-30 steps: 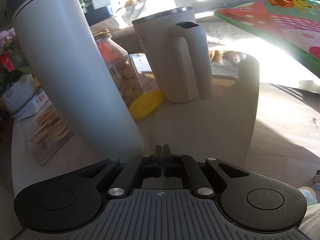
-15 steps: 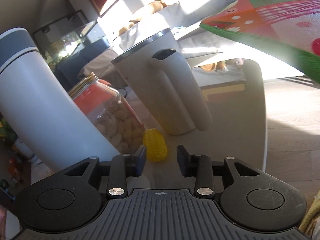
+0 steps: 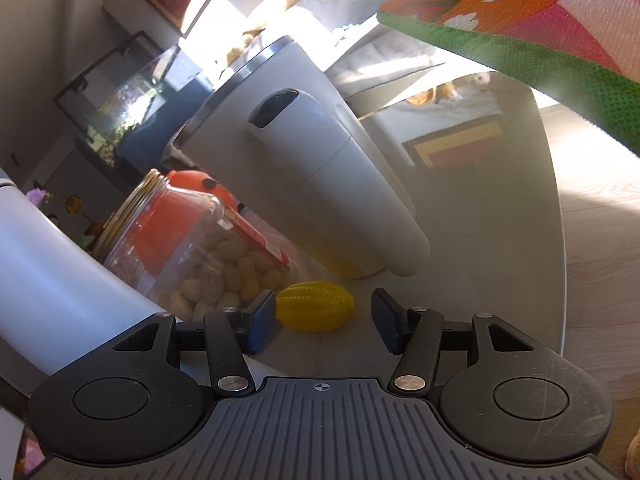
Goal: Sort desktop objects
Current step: 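Swing the left tool to the side table toward the yellow corn toy, then close the left tool on the yellow corn toy and lift it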
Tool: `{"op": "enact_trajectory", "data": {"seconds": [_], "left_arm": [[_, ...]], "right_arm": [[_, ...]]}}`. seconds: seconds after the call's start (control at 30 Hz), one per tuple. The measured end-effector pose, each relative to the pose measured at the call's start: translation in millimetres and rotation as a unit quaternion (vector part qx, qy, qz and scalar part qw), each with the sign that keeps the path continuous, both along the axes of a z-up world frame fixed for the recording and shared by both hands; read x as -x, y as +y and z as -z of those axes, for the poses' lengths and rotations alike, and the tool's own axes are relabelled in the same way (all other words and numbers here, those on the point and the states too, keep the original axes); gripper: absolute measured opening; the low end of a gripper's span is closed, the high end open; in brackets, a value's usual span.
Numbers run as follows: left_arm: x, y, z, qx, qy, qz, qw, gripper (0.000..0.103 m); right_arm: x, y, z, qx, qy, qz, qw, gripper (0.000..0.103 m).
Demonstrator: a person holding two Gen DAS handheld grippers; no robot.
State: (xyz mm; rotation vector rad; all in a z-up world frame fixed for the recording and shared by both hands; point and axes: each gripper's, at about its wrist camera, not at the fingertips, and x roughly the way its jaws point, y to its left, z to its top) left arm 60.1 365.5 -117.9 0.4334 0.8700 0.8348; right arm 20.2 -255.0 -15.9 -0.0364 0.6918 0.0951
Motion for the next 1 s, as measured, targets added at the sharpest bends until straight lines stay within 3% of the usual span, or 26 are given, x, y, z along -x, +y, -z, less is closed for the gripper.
{"op": "enact_trajectory", "data": {"seconds": [0.13,0.23,0.37,0.47,0.5,0.67,0.87,1.0], "left_arm": [[-3.3,0.8,-0.7,0.007,-0.003,-0.011,0.9999,0.056],[-3.5,-4.7,1.1,0.006,-0.001,-0.006,1.0,0.047],[-3.4,-4.6,1.4,0.006,-0.008,-0.013,0.9999,0.047],[-4.4,-3.3,3.7,0.003,-0.007,-0.019,0.9998,0.038],[-3.9,-2.9,4.5,0.004,-0.008,-0.025,0.9996,0.03],[10.0,-9.0,7.3,0.003,-0.037,-0.036,0.9987,0.027],[50.6,-28.3,-11.3,0.035,-0.096,-0.021,0.9946,0.027],[75.7,-41.3,-20.2,0.041,-0.115,-0.004,0.9926,0.018]], "right_arm": [[-0.1,-0.1,0.2,0.0,0.0,0.0,1.0,0.103],[-0.2,0.0,0.3,0.0,0.0,0.0,1.0,0.103],[-0.2,-0.1,0.4,0.0,0.0,0.0,1.0,0.103],[-0.2,-0.1,0.4,0.0,0.0,0.0,1.0,0.103],[-0.2,-0.1,0.4,0.0,0.0,0.0,1.0,0.103],[-0.2,0.1,0.4,0.001,0.0,0.0,1.0,0.103],[0.0,1.5,0.0,0.002,0.001,0.005,1.0,0.103],[0.1,1.8,-0.1,0.002,0.001,0.005,1.0,0.103]]}}
